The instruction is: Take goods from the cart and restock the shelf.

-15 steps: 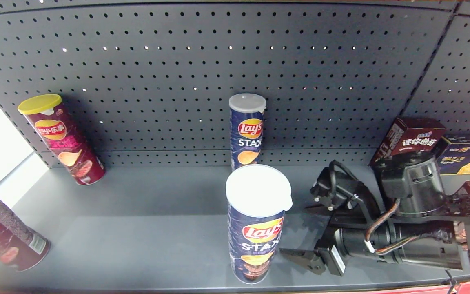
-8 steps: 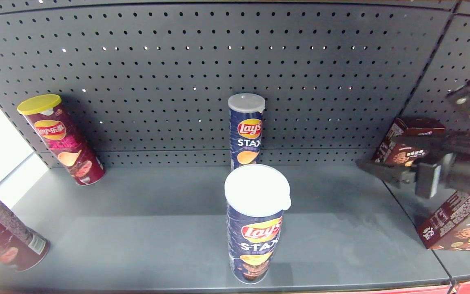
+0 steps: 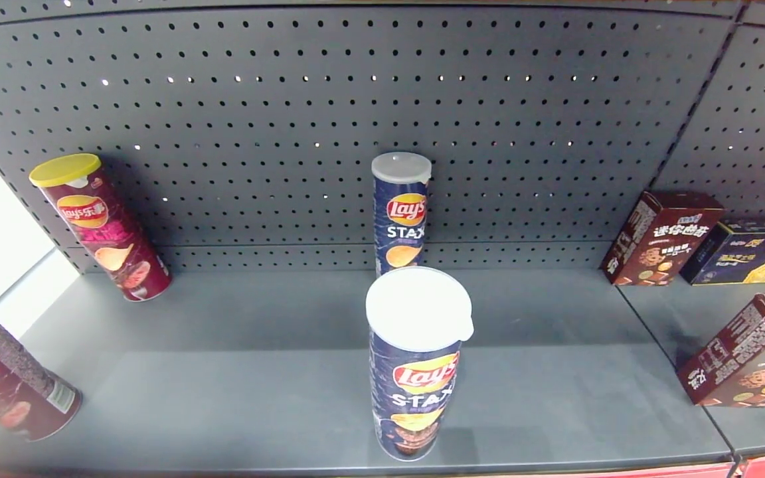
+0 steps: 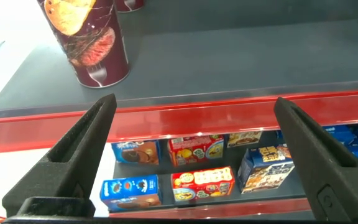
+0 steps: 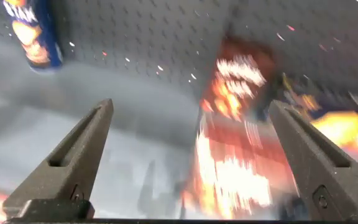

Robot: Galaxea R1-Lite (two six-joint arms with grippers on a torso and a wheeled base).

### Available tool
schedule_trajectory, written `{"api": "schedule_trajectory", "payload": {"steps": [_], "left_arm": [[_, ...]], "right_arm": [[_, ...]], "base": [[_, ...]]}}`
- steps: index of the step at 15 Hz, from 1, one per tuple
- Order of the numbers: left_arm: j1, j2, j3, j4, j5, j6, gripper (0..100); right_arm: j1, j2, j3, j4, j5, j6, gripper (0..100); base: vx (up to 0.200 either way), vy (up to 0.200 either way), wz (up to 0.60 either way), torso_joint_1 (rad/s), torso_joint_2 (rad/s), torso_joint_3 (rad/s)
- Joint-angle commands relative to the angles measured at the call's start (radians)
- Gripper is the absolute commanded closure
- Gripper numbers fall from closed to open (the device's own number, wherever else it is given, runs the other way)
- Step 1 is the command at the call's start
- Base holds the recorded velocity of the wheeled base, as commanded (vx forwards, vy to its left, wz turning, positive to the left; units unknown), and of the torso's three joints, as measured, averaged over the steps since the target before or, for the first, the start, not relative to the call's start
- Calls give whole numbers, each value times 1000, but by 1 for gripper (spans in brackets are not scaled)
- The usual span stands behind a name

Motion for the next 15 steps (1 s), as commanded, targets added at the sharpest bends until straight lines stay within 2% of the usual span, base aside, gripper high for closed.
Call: {"api": "schedule_trajectory", "payload": {"steps": [1,3,4,6,7,8,10,11,15], "left_arm": [[0,1,0,-1,0,1,0],[0,1,0,-1,0,1,0],[0,1,0,-1,0,1,0],[0,2,0,-1,0,1,0],[0,1,0,-1,0,1,0],[0,1,0,-1,0,1,0],[0,1,0,-1,0,1,0],[0,2,0,-1,0,1,0],[0,1,0,-1,6,-13,0]], "right_arm": [[1,-342,215,82,-39,23,0],[-2,-446,276,160,-39,51,0],[-1,-558,365,193,-43,104,0],[-1,-563,457,59,-51,166,0],[-1,-563,457,78,-51,172,0],[-1,-561,457,208,-54,201,0],[1,-561,455,259,21,198,0],[15,-560,454,268,61,192,0],[15,-560,455,260,46,195,0]], "base": [[0,0,0,0,0,0],[0,0,0,0,0,0],[0,0,0,0,0,0],[0,0,0,0,0,0],[0,0,0,0,0,0],[0,0,0,0,0,0],[0,0,0,0,0,0],[0,0,0,0,0,0],[0,0,0,0,0,0]]}}
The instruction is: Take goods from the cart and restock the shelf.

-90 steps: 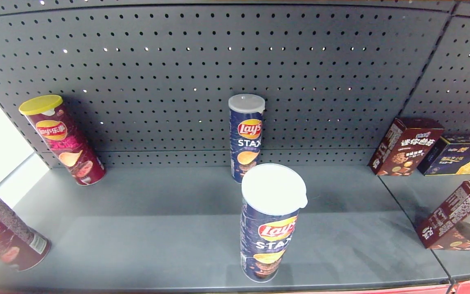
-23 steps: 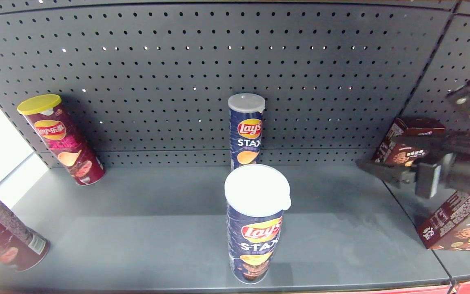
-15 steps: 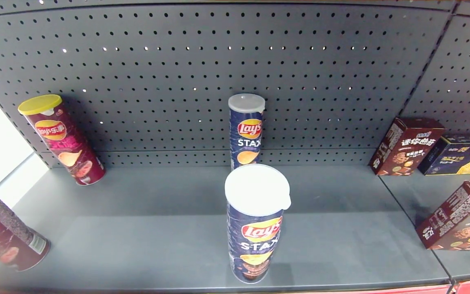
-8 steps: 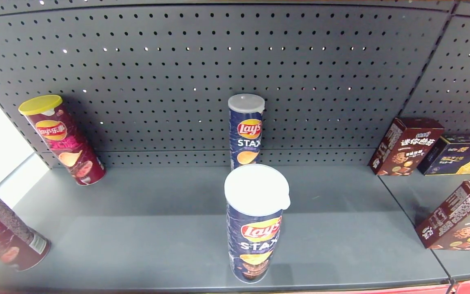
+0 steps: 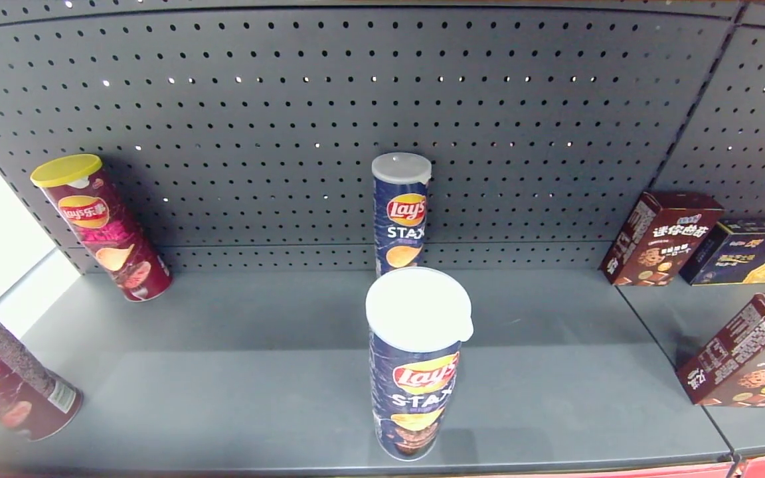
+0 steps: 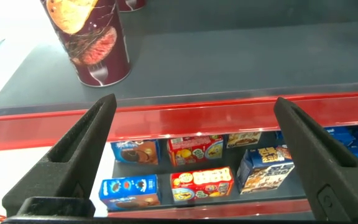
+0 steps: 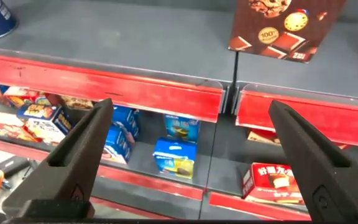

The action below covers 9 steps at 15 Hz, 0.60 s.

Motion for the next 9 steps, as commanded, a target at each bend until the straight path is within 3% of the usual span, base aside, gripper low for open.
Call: {"api": "schedule_trajectory", "payload": {"steps": [1,3,5,6,8,9], "left_arm": [[0,2,0,0,0,1,0],[0,0,0,0,-8,18,0],[0,0,0,0,-6,16,0],[0,0,0,0,-8,18,0],[0,2,0,0,-5,13,0],[0,2,0,0,-6,16,0]], "right_arm": [[-3,3,0,0,0,1,0],[-126,5,1,1,0,2,0],[-163,2,0,1,0,1,0],[-283,-12,1,0,0,4,0],[-208,-90,3,0,0,4,0],[-217,-90,1,0,0,2,0]], "base": [[0,0,0,0,0,0],[0,0,0,0,0,0],[0,0,0,0,0,0],[0,0,0,0,0,0],[0,0,0,0,0,0],[0,0,0,0,0,0]]}}
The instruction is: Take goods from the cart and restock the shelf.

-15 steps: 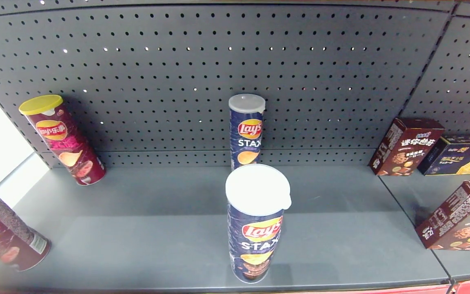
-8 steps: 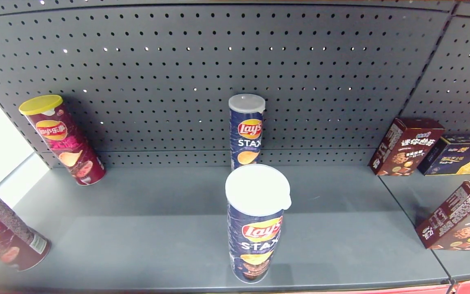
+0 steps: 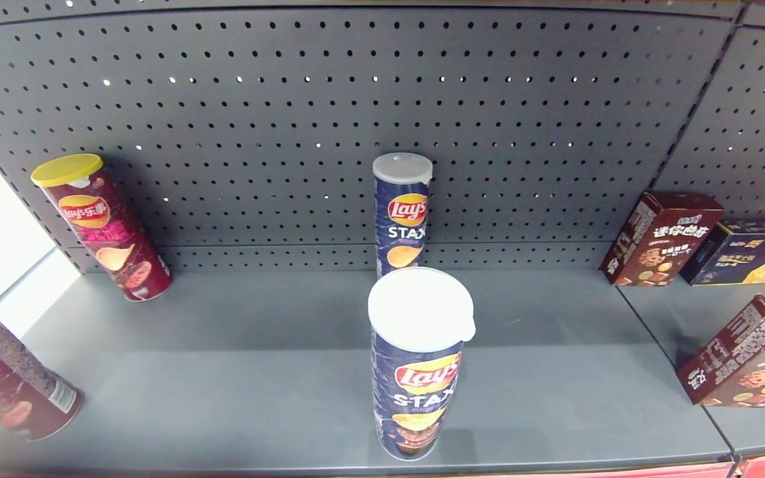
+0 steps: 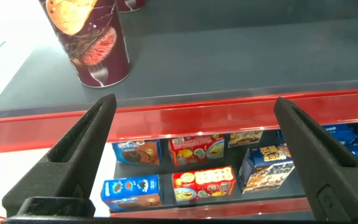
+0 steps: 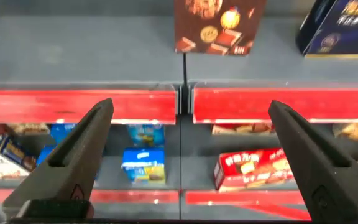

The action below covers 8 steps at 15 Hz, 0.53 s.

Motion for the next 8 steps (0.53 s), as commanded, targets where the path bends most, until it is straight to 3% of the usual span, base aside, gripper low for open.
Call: {"api": "schedule_trajectory", "payload": {"steps": [1,3,5,8], "left_arm": [[2,1,0,-1,1,1,0],[2,1,0,-1,10,-22,0],[2,1,0,-1,15,-15,0],[2,1,0,-1,18,-18,0]], "right_arm": [[13,-51,0,-1,1,-1,0],[13,-51,0,-1,1,-1,0],[15,-45,-1,1,7,-7,0],[13,-51,0,-1,1,-4,0]], "base": [[0,0,0,0,0,0],[0,0,0,0,0,0],[0,0,0,0,0,0],[-200,0,0,9,1,2]]}}
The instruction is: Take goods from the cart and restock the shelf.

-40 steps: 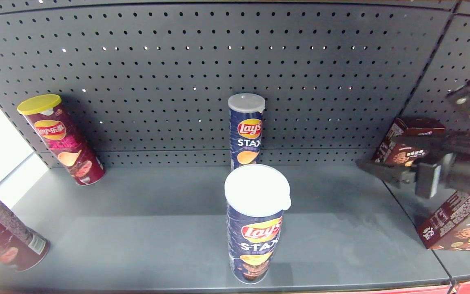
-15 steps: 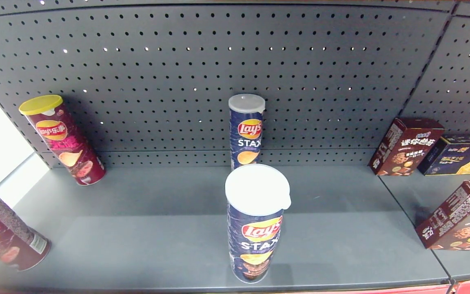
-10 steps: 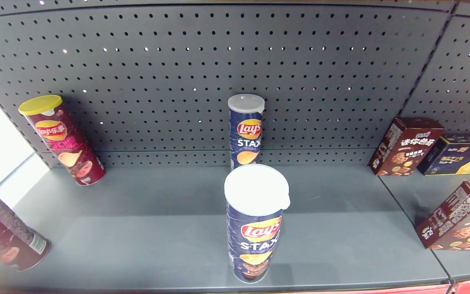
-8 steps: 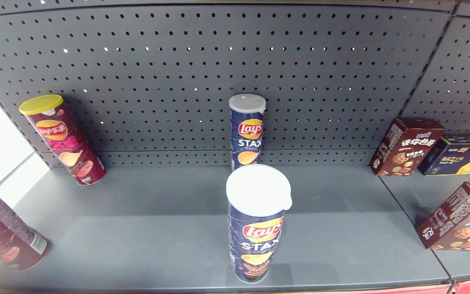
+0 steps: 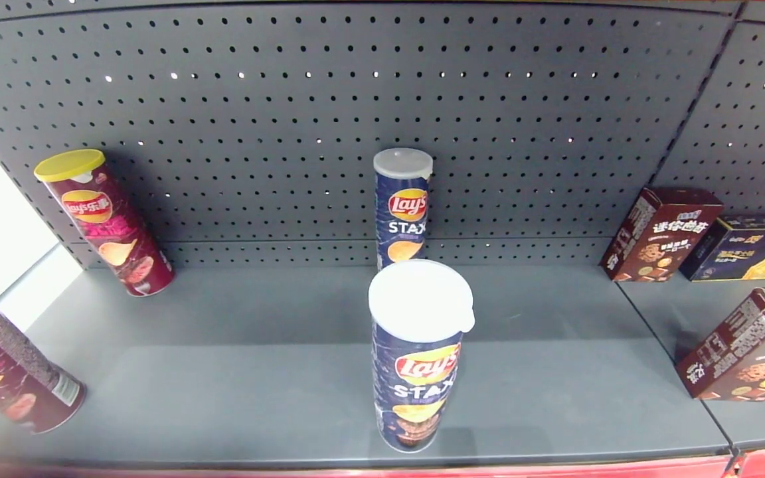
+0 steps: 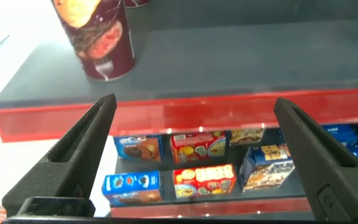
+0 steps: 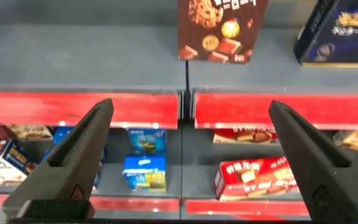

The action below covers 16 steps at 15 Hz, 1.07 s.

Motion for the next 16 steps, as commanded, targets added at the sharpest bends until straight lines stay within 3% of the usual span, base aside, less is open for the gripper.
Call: {"api": "schedule_trajectory", "payload": {"steps": [1,13,16], "left_arm": [[0,1,0,-1,-1,-1,0],[0,1,0,-1,-5,10,0],[0,1,0,-1,-1,-5,0]], "right_arm": [[0,-2,0,0,0,-1,0],[0,-2,0,0,1,1,0],[0,-2,0,0,1,1,0]], "base": [[0,0,0,0,0,0],[0,0,50,1,0,0],[0,-133,0,2,6,3]]}}
